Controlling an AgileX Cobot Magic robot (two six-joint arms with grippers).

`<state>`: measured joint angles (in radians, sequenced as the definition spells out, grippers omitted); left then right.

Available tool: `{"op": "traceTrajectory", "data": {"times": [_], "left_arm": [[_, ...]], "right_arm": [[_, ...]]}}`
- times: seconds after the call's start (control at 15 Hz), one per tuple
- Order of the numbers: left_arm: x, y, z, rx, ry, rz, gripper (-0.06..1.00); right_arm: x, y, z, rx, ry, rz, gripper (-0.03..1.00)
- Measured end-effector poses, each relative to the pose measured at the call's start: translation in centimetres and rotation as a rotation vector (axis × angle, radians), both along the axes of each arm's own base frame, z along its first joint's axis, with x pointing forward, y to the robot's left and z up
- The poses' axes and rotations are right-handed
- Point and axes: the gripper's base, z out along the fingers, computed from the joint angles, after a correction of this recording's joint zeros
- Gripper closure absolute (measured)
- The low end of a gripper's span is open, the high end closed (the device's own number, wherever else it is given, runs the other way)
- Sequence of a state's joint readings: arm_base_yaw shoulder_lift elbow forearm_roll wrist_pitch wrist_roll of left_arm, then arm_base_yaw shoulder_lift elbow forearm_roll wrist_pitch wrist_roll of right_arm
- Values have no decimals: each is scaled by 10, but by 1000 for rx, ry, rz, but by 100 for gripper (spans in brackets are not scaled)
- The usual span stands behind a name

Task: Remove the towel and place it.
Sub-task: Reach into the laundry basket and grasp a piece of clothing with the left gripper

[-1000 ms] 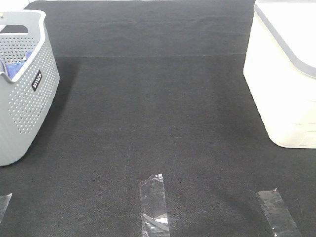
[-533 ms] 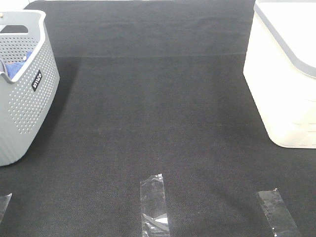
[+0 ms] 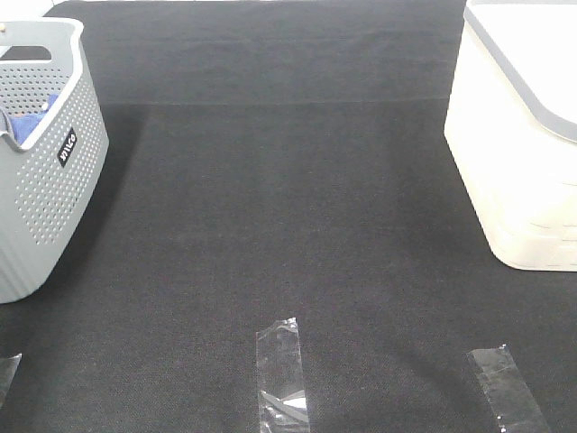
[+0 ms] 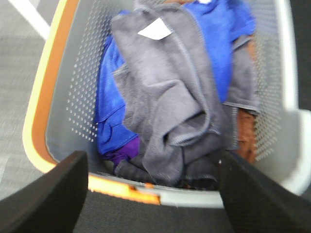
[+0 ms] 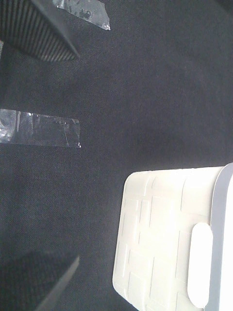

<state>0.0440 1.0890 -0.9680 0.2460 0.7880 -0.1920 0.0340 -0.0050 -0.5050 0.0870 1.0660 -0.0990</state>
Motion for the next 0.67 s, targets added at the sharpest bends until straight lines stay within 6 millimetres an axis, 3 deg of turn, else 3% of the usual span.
{"op": "traceTrajectory", "data": {"times": [0.2,0.67], "left_arm": [[49,6,-14,12,96,51,24],[139,15,-25,-19,200,158,24]], "right_arm": [[0,0,0,0,0,0,0],[0,0,0,0,0,0,0]]}}
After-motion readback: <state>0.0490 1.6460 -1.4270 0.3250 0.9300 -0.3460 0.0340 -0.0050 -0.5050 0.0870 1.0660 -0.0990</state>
